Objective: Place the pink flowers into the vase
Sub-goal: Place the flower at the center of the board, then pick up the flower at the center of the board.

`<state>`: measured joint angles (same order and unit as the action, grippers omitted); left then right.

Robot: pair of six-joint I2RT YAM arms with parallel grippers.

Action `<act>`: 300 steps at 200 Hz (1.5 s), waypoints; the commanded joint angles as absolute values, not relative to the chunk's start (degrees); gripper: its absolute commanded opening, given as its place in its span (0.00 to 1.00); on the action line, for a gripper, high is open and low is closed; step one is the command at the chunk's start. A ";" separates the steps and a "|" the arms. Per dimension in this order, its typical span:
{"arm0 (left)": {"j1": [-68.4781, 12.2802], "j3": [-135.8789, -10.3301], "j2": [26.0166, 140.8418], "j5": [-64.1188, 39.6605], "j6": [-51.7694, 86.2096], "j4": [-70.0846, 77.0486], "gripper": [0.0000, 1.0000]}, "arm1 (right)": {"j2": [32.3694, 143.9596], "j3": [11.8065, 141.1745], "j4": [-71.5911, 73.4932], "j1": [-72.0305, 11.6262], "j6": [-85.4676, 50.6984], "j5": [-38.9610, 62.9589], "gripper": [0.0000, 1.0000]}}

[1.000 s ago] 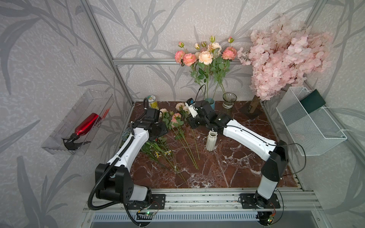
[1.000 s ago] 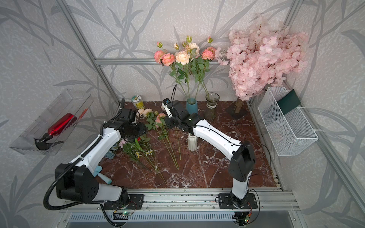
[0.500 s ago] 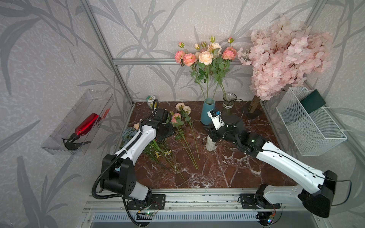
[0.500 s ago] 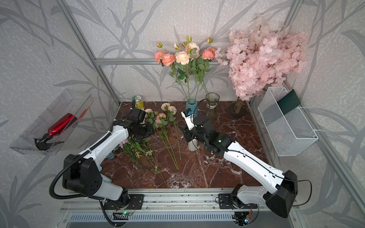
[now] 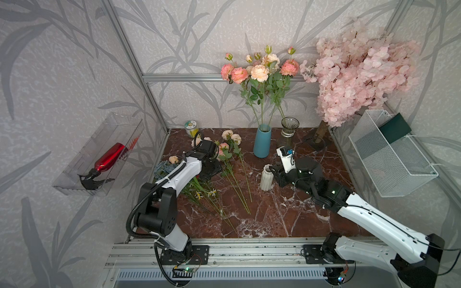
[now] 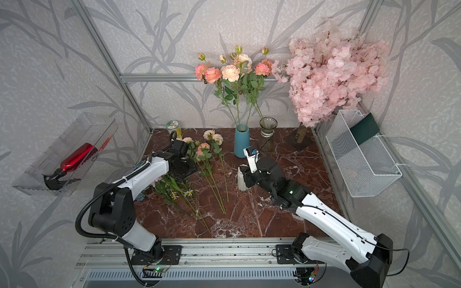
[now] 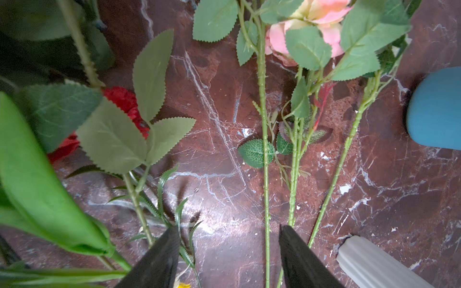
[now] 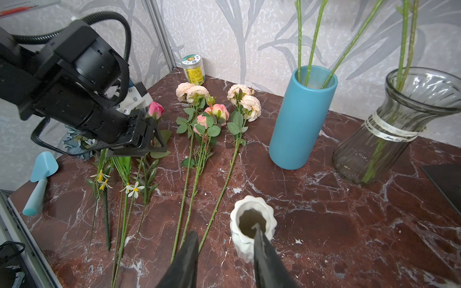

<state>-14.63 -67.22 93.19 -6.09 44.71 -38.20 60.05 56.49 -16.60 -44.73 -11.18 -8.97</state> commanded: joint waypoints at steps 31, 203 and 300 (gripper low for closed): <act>-14.94 -68.97 98.50 -4.36 49.29 -36.14 0.58 | 58.02 55.81 -16.28 -43.79 -12.21 -9.04 0.38; -15.12 -82.02 111.80 3.25 47.97 -35.11 0.36 | 57.74 55.50 -15.73 -42.10 -12.77 -5.64 0.38; -15.12 -81.92 113.83 2.99 47.77 -32.60 0.36 | 58.48 54.98 -14.92 -41.42 -13.27 -4.46 0.38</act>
<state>-14.90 -80.68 112.22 1.48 48.01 -33.41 58.17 55.94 -16.49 -41.89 -12.47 -5.39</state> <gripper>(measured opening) 0.361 0.376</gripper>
